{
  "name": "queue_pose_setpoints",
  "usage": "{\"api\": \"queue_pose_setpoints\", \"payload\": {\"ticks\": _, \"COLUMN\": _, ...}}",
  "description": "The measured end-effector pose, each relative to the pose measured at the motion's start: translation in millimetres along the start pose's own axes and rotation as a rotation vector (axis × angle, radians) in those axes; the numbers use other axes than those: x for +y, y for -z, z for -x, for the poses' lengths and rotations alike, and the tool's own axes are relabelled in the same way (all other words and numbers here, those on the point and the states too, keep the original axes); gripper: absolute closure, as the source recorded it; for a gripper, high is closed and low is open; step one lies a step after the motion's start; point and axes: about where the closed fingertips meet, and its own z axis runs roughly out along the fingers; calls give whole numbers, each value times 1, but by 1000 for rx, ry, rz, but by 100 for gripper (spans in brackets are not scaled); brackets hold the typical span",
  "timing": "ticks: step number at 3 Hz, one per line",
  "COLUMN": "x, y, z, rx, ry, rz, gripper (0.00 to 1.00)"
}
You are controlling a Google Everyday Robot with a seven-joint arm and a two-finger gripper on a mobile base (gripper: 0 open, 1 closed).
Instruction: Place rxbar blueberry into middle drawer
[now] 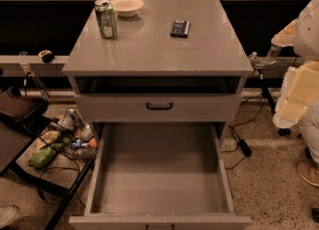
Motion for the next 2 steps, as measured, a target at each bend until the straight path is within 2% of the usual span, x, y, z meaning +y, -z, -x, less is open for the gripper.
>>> {"api": "queue_pose_setpoints", "payload": {"ticks": 1, "x": 0, "y": 0, "z": 0, "rx": 0, "ry": 0, "rz": 0, "gripper": 0}}
{"api": "queue_pose_setpoints", "payload": {"ticks": 2, "x": -31, "y": -33, "z": -2, "rx": -83, "ry": -70, "rz": -56, "gripper": 0}}
